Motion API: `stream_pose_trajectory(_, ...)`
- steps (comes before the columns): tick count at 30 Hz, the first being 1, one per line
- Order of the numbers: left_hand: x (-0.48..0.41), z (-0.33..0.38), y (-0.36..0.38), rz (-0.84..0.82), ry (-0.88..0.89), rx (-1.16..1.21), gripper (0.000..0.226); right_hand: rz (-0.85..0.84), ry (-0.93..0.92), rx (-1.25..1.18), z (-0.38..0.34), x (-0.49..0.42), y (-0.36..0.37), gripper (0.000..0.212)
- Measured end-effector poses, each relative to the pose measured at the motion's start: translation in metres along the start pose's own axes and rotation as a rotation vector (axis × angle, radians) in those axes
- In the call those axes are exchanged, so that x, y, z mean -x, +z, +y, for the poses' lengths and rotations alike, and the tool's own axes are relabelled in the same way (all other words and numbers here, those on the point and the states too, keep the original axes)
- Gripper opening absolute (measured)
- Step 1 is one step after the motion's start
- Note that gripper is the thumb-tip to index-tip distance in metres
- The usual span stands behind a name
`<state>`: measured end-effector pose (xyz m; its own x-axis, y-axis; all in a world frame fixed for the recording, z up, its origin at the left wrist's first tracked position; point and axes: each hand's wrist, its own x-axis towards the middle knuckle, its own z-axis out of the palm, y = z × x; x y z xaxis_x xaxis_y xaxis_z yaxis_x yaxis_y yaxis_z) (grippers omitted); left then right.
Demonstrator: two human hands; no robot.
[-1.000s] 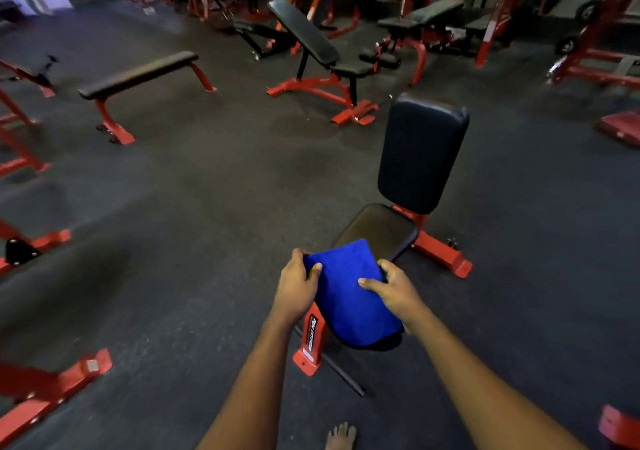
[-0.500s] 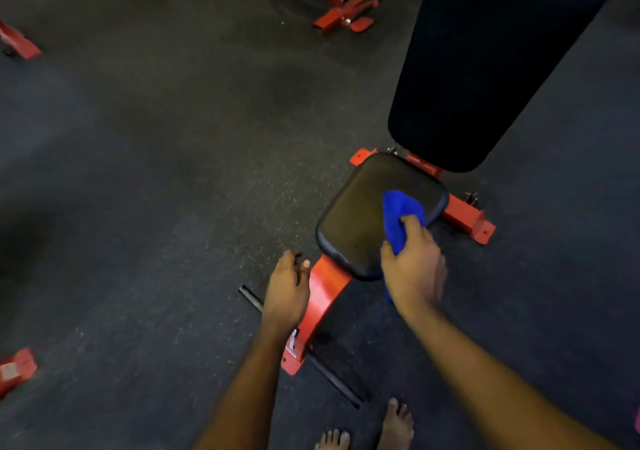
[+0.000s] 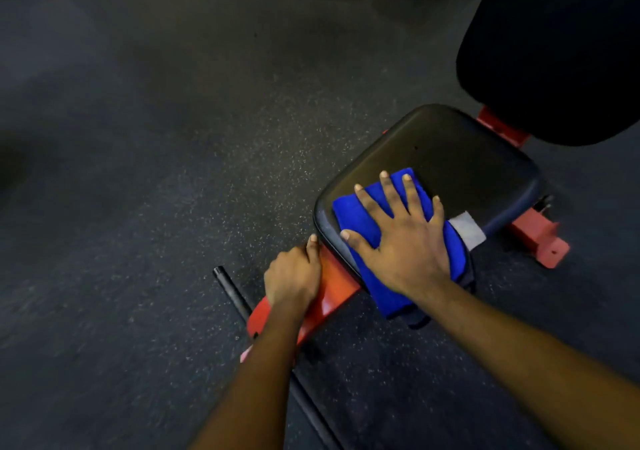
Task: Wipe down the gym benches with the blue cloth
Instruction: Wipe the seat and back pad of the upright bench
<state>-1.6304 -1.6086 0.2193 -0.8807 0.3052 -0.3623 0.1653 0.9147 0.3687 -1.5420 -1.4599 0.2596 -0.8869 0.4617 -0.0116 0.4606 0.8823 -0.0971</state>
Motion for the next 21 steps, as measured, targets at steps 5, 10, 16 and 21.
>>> stream_pose_trajectory(5, 0.003, -0.007, 0.01, 0.137, 0.042, -0.039, 0.065, 0.078, -0.003, 0.015, -0.003, 0.002, 0.009, 0.074)
stream_pose_trajectory(10, 0.002, -0.013, 0.023, 0.265, 0.067, -0.004, 0.06, 0.102, -0.005, 0.008, -0.001, 0.004, 0.014, 0.079)
stream_pose_trajectory(16, 0.005, -0.019, 0.026, 0.271, 0.127, 0.076, 0.057, 0.19, 0.023, -0.077, -0.004, 0.015, 0.013, 0.079)
stream_pose_trajectory(21, 0.002, -0.027, 0.01, 0.078, 0.21, 0.1, 0.062, -0.066, 0.002, -0.036, -0.002, 0.021, 0.008, 0.085)
